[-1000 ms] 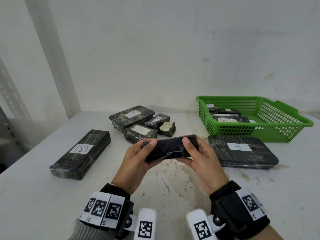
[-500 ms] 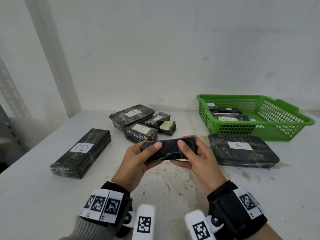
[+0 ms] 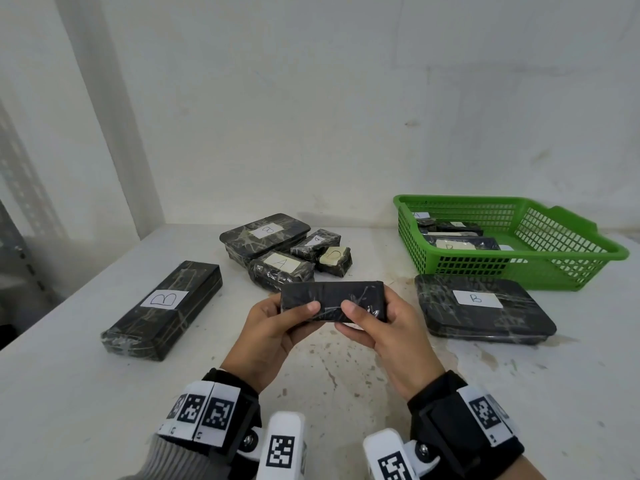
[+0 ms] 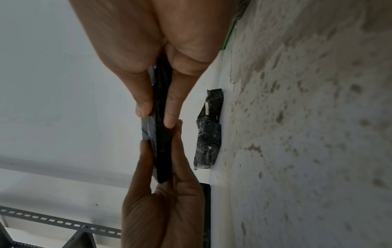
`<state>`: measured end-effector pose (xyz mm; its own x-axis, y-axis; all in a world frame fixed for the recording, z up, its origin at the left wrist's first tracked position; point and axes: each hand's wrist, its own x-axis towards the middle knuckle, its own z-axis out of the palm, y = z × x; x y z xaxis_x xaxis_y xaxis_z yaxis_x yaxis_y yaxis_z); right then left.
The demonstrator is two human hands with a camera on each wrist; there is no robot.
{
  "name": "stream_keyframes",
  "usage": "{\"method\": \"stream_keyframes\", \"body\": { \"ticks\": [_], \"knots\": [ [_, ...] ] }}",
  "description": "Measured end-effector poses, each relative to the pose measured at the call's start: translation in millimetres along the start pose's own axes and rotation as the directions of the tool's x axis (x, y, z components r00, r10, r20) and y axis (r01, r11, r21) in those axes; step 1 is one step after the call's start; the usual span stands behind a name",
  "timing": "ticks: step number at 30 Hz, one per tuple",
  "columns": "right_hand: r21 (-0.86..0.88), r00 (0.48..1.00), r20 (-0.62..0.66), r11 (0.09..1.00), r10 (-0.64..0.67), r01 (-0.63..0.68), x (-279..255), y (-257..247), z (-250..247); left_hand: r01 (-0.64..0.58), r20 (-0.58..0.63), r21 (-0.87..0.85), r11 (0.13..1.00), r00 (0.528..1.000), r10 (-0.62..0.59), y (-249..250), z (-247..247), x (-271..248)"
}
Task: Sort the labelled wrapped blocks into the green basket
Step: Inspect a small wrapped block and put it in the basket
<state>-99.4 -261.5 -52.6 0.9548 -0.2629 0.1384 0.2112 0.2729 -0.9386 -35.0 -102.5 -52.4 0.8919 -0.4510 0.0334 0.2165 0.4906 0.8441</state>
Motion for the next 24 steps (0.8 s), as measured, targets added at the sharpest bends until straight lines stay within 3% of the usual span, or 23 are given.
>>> {"method": "stream_keyframes", "body": {
  "ticks": [6,16,20,24],
  "knots": [
    [0.09,0.993,0.109,0.995,0.04,-0.05,3.5,0.0,0.7,-0.063,-0.024,0.051,0.997,0.998,0.065,1.0,-3.5,2.5],
    [-0.037,0.997,0.077,0.999,-0.03,0.033,2.2,2.9,-4.4,0.107,0.015,-0.005,0.994,0.994,-0.107,8.0,0.9,-2.4],
    [-0.035,0.998,0.049,0.999,0.037,-0.035,3.2,2.2,-5.4,0.002,-0.023,-0.046,0.999,1.0,-0.003,5.6,-1.2,-1.2],
    [0.144,0.993,0.079,0.984,0.093,-0.103,6.2,0.5,-3.4,-0.061,-0.042,-0.048,0.997,0.997,0.059,5.7,-4.5,1.7]
  ]
}}
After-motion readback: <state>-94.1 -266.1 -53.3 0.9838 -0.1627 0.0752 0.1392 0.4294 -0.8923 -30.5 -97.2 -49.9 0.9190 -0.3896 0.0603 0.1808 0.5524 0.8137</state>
